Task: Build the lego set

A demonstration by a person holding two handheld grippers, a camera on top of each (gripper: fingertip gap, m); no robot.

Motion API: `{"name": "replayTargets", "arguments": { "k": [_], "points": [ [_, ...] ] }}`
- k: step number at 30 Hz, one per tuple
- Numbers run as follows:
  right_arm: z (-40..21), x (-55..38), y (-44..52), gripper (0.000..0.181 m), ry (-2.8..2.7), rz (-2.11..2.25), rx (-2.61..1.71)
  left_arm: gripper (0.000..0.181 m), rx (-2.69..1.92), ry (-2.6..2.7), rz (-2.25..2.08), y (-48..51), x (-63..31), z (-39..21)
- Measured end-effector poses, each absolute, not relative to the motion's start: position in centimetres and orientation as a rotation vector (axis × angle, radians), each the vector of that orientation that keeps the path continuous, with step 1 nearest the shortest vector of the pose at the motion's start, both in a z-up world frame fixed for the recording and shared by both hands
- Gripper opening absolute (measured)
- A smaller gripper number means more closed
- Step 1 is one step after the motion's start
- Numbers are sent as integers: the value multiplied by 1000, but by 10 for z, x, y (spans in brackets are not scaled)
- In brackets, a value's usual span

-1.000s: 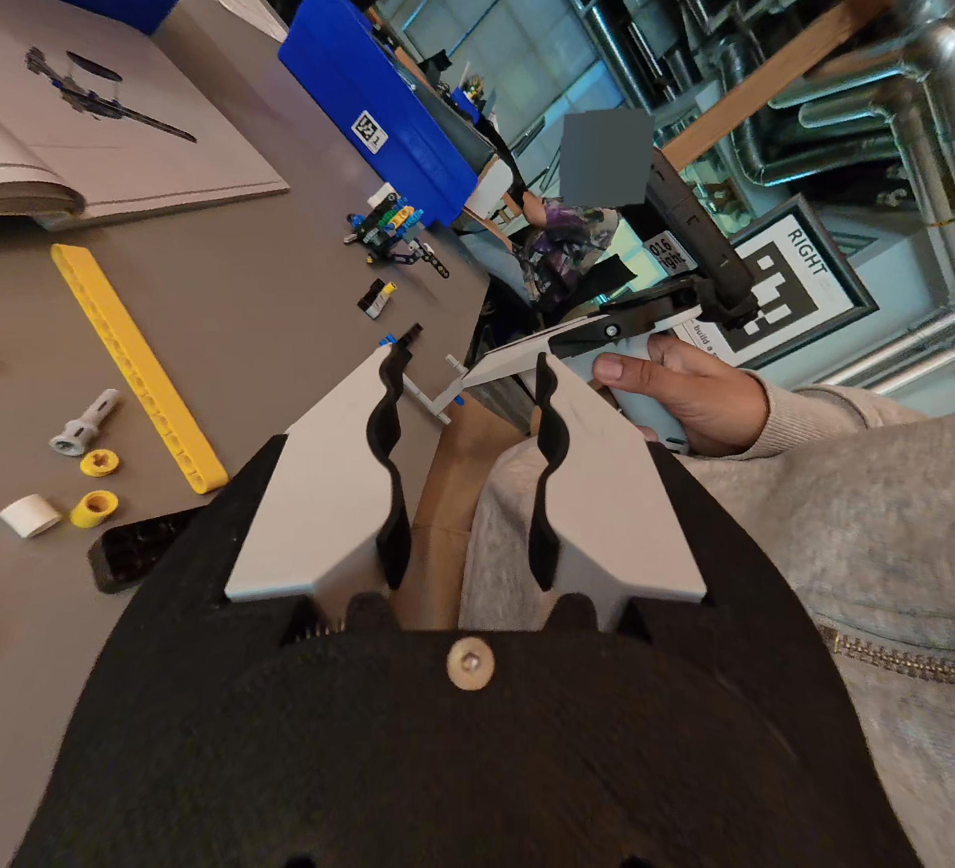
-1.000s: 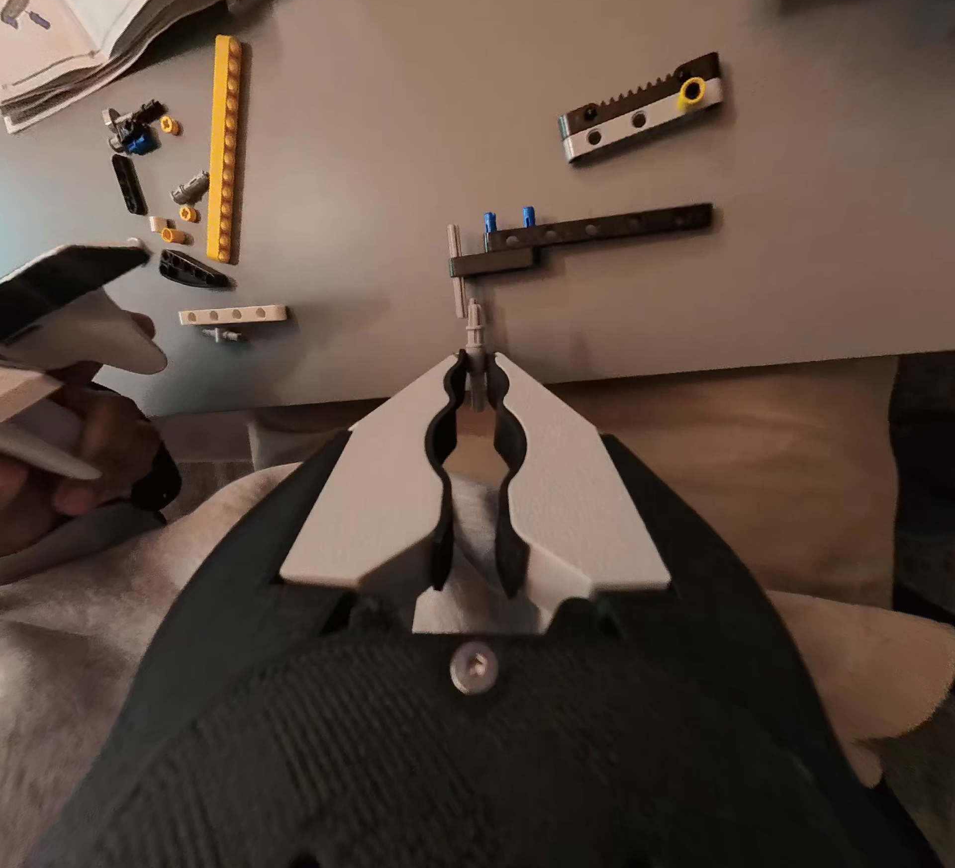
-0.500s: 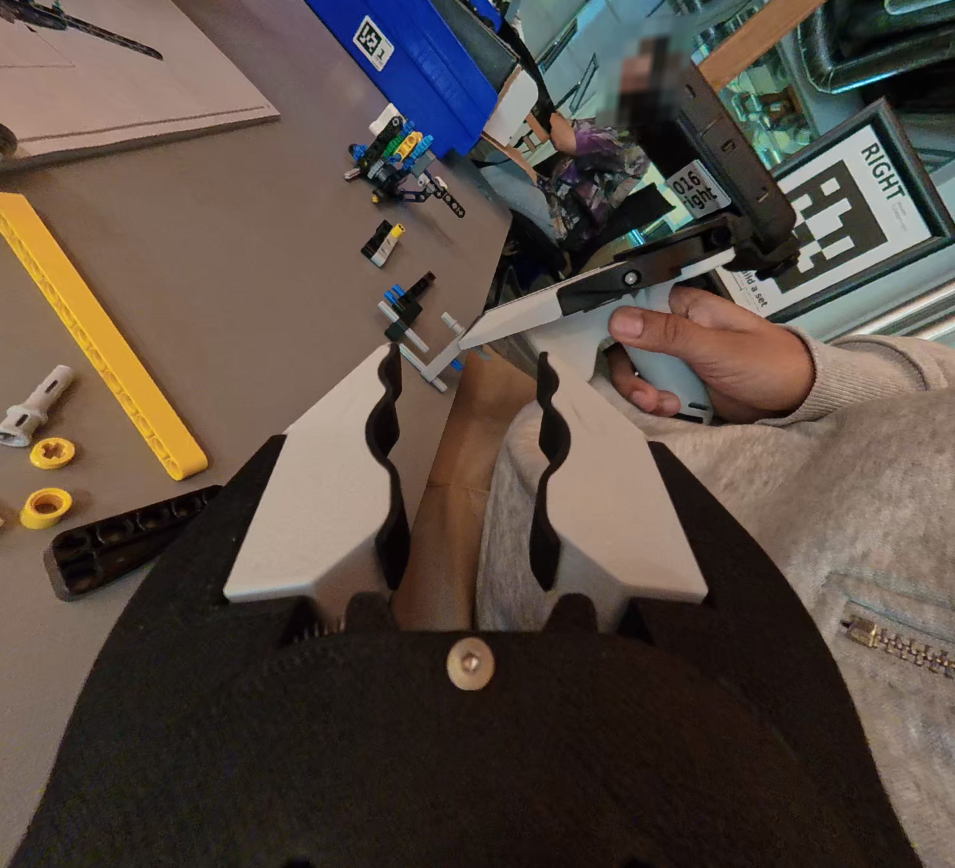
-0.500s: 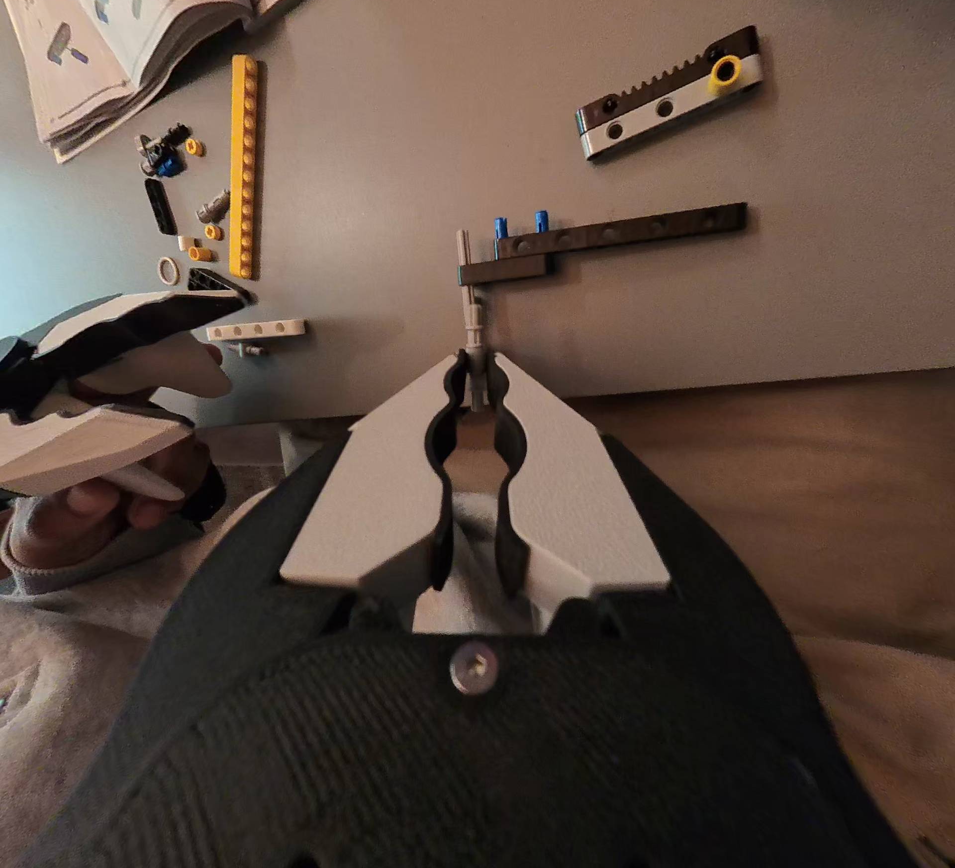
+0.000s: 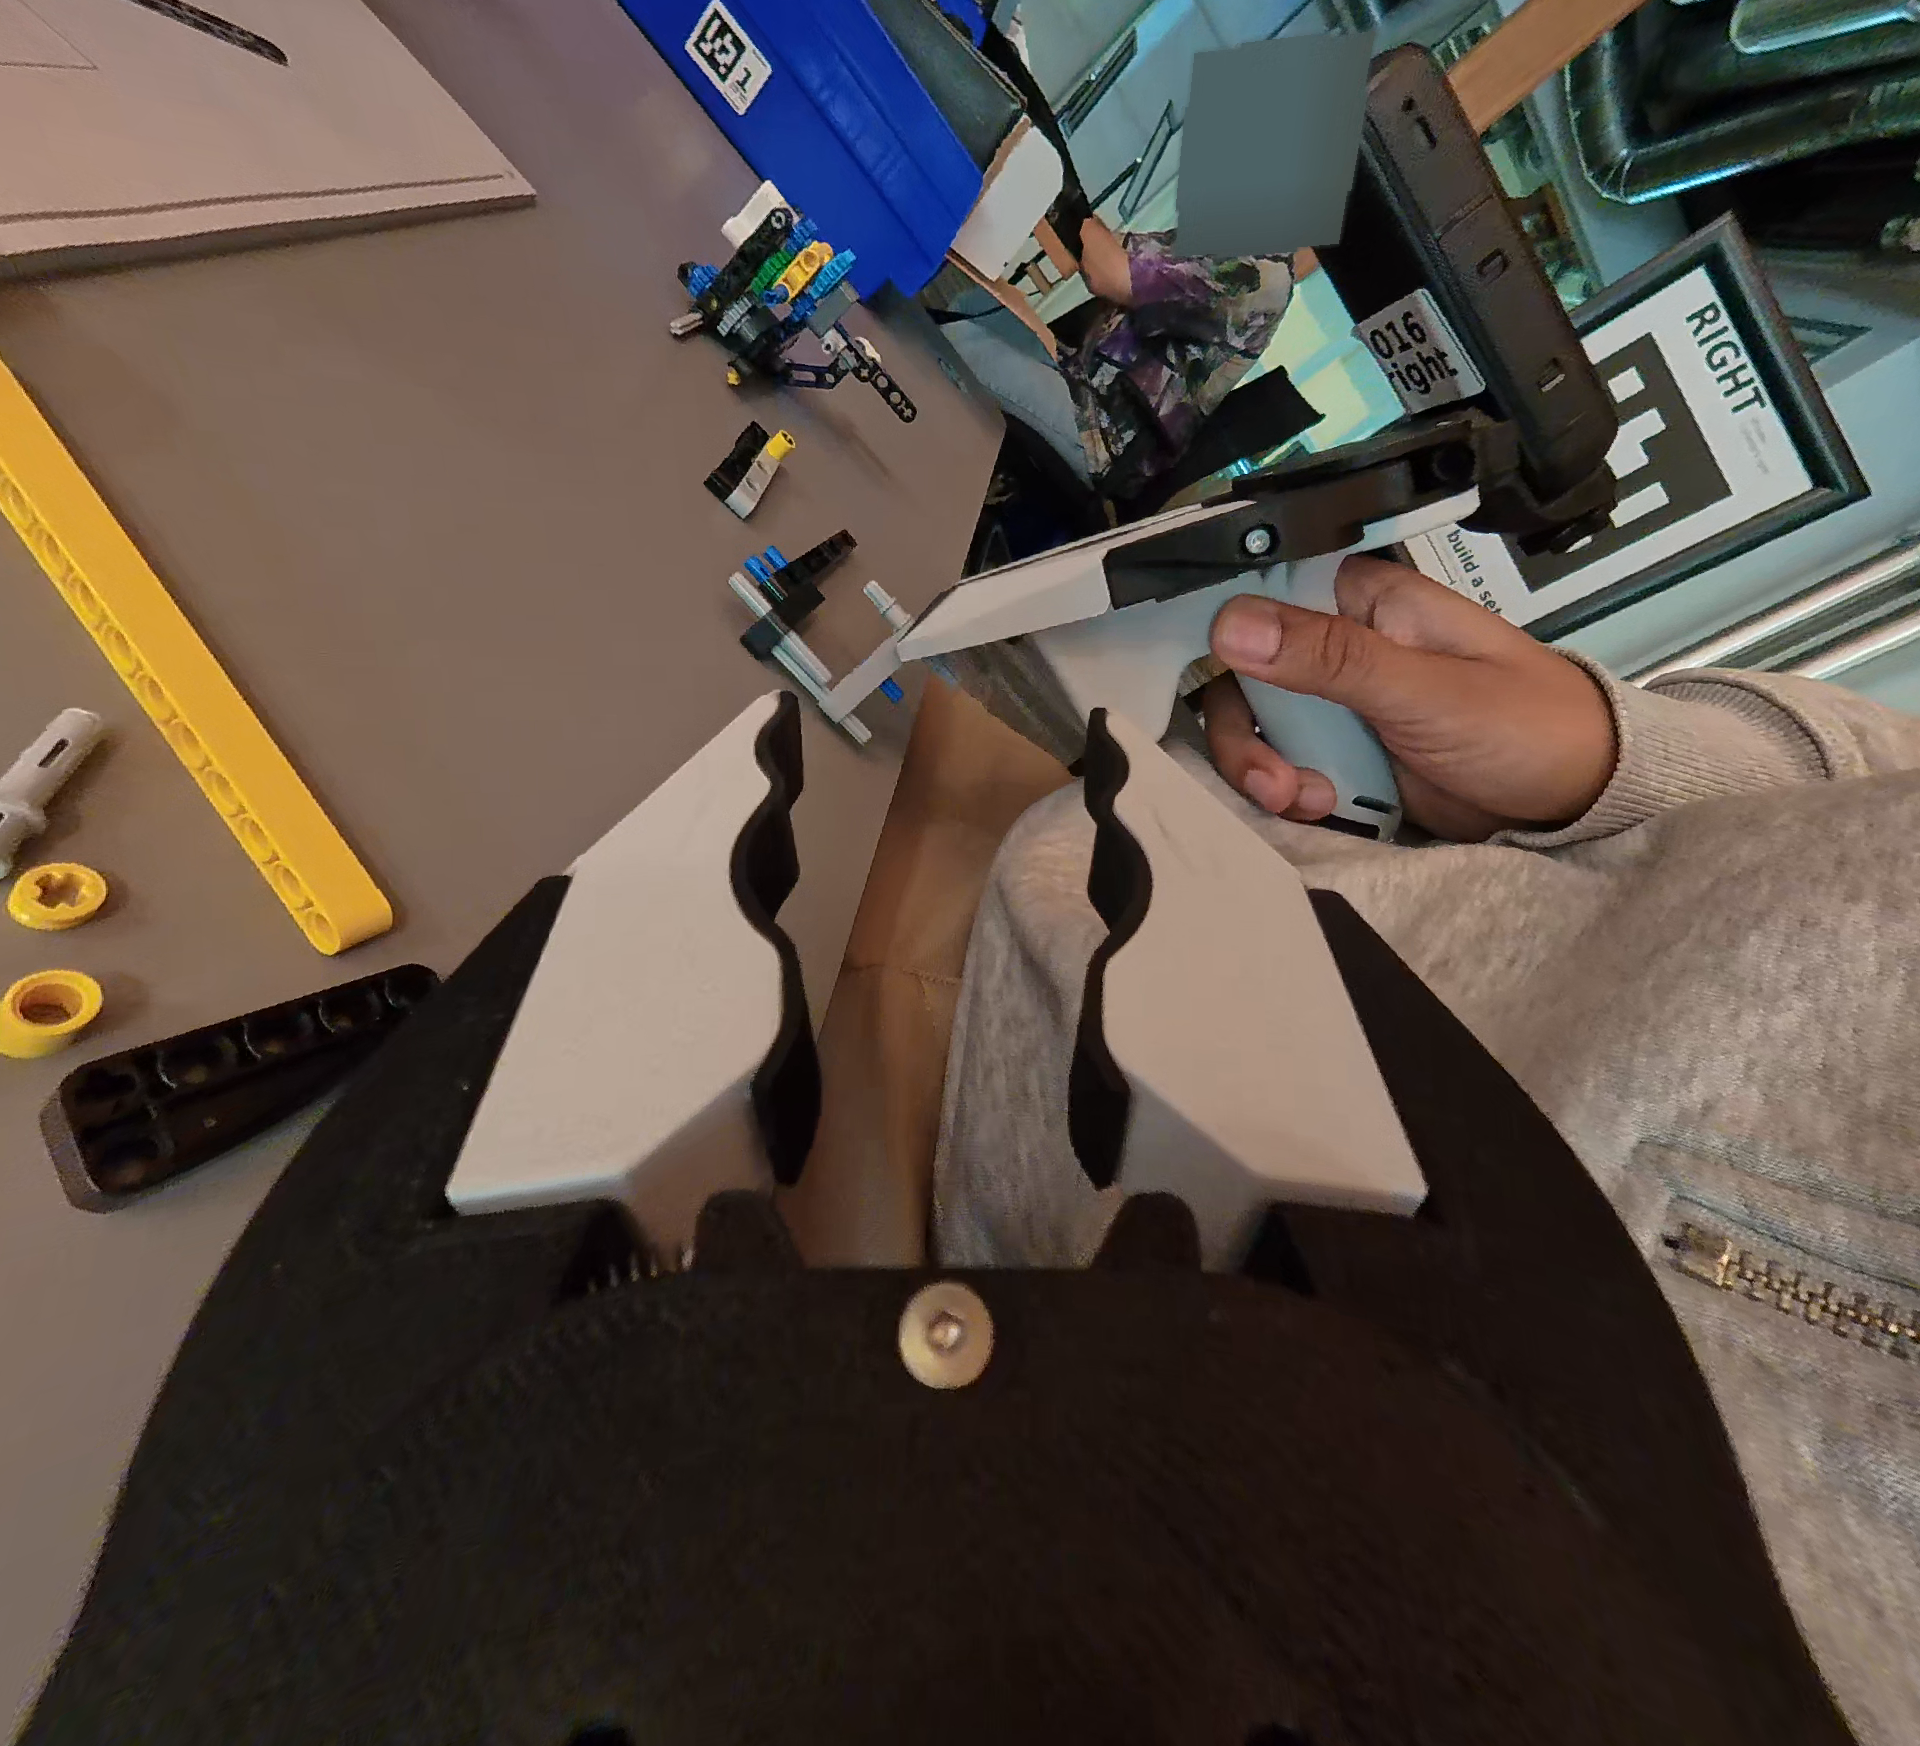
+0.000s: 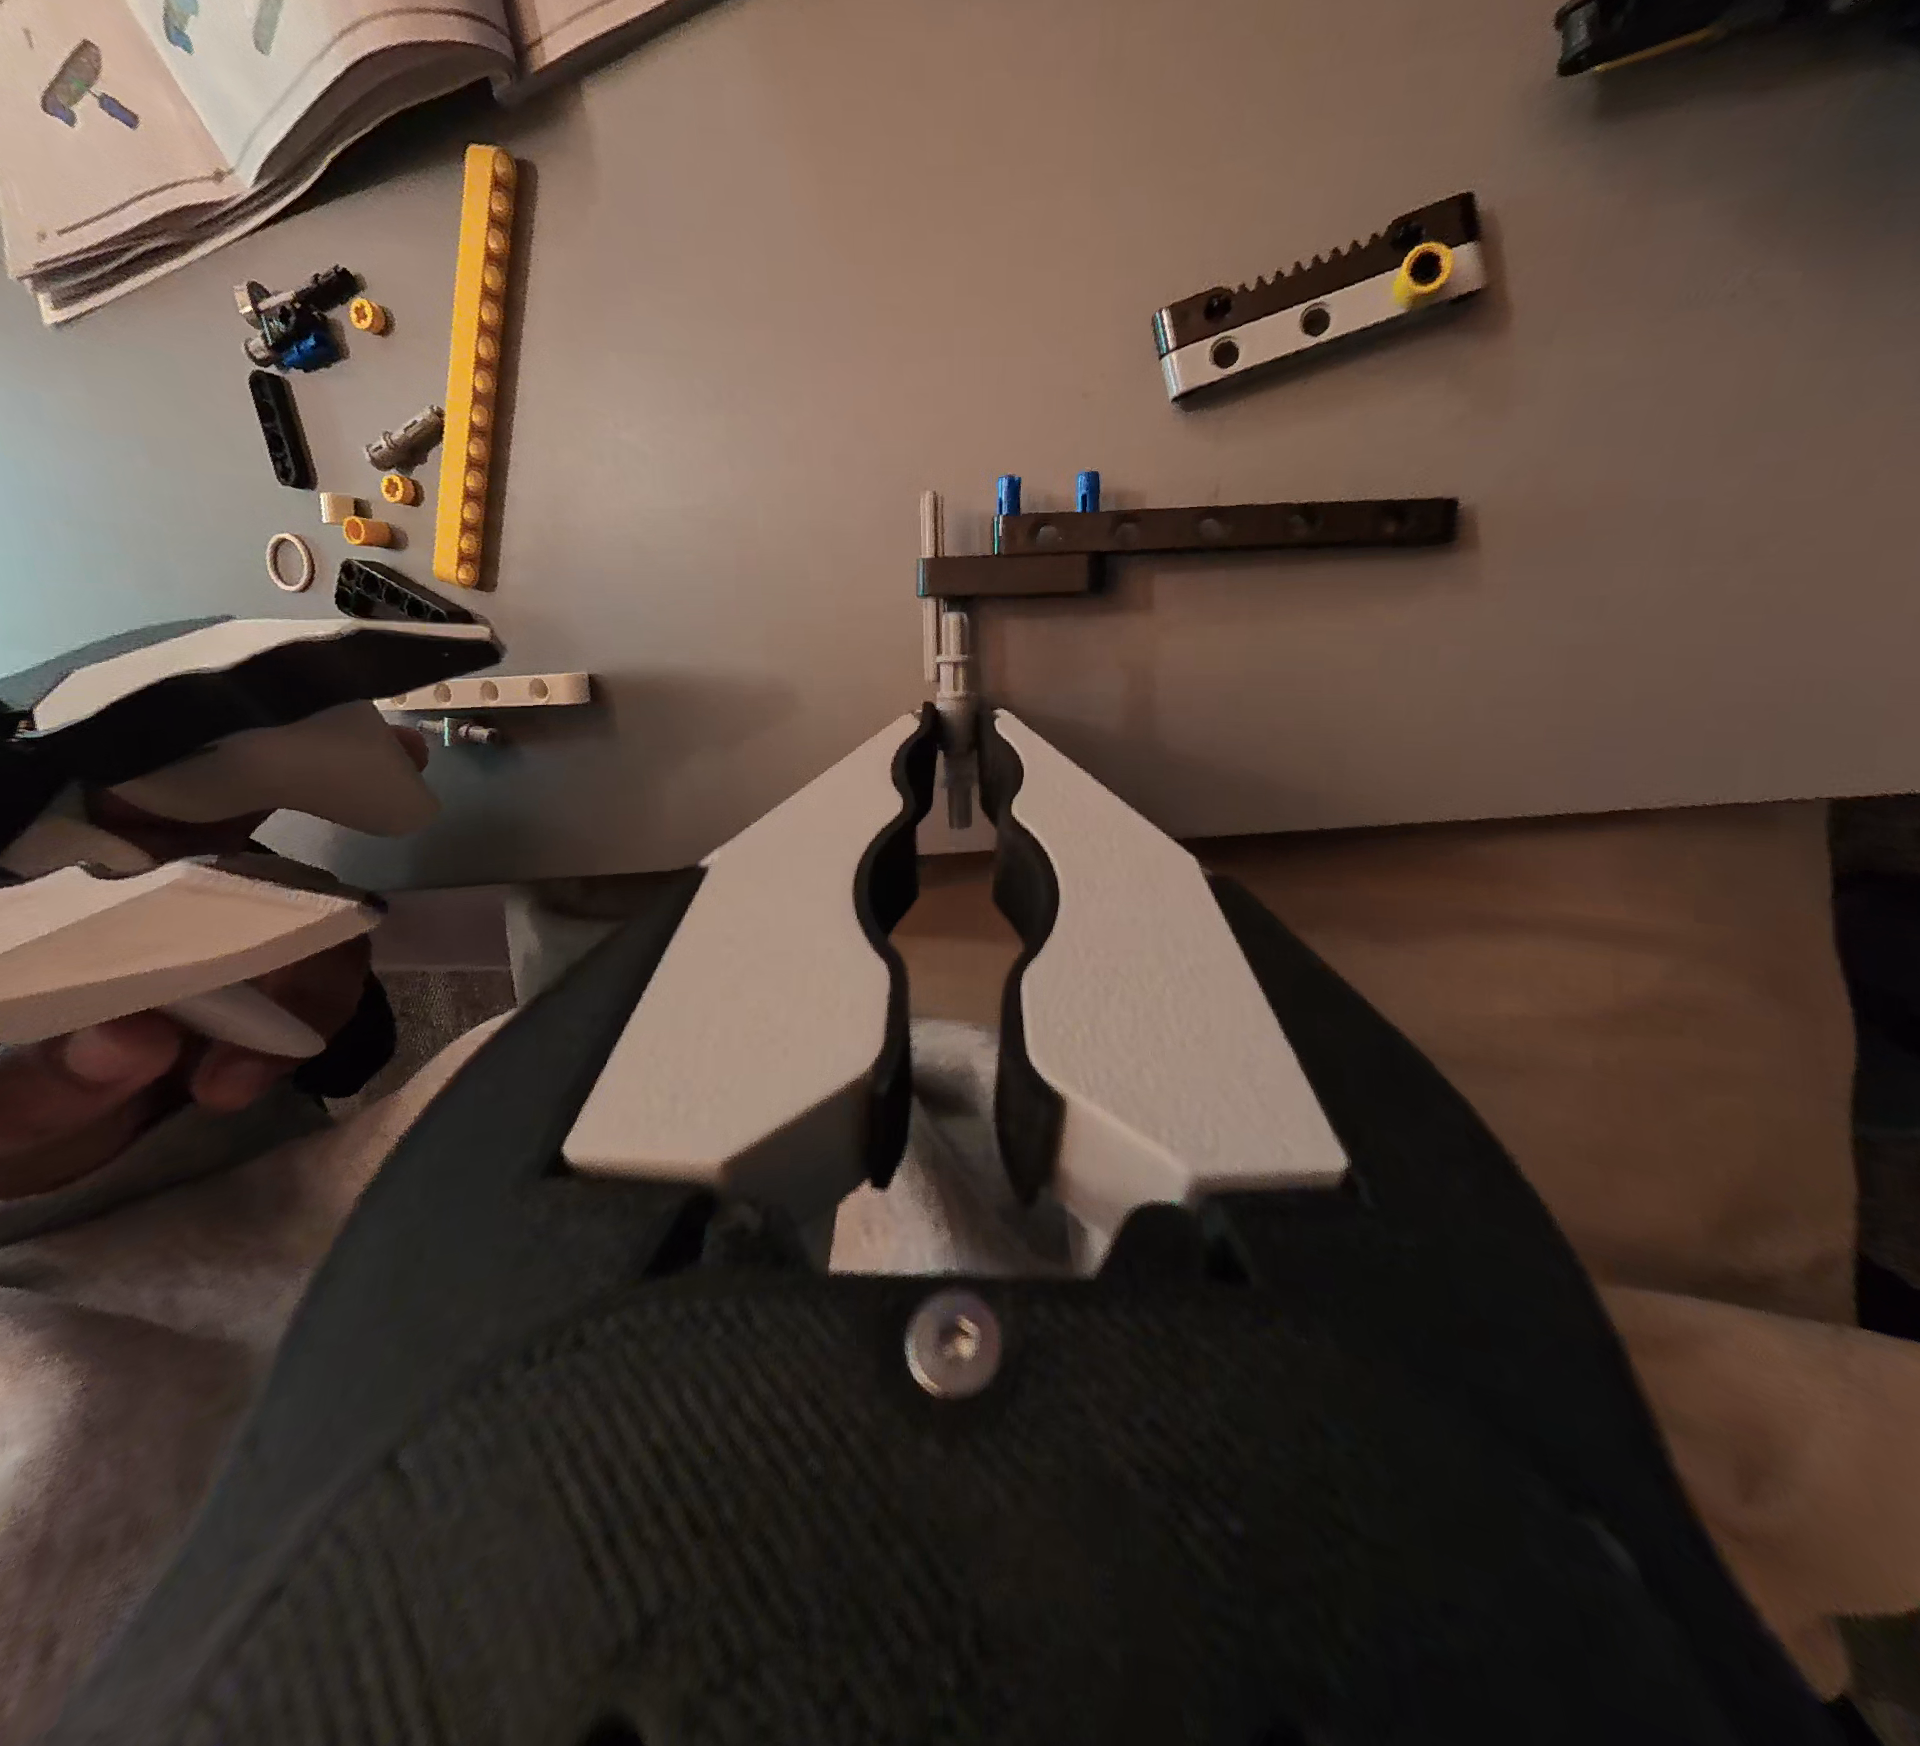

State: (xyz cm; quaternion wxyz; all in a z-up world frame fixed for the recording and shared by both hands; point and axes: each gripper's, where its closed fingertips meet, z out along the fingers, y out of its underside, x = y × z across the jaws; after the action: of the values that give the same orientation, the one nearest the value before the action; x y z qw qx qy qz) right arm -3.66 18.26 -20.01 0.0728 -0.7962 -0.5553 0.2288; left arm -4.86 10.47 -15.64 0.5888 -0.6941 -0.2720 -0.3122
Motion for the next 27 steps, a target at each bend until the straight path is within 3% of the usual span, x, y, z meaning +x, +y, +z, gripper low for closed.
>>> {"name": "replayTargets", "arguments": {
  "k": [1, 27],
  "points": [
    [-200, -37, 182, 7, -1667, 692, -2393, 52, -1617, -633, -732, 105, -48, -157],
    [-200, -50, 185, 6, -1578, 723, -2437, 53, -1629, -623, -758, 105, -44, -159]
  ]
}}
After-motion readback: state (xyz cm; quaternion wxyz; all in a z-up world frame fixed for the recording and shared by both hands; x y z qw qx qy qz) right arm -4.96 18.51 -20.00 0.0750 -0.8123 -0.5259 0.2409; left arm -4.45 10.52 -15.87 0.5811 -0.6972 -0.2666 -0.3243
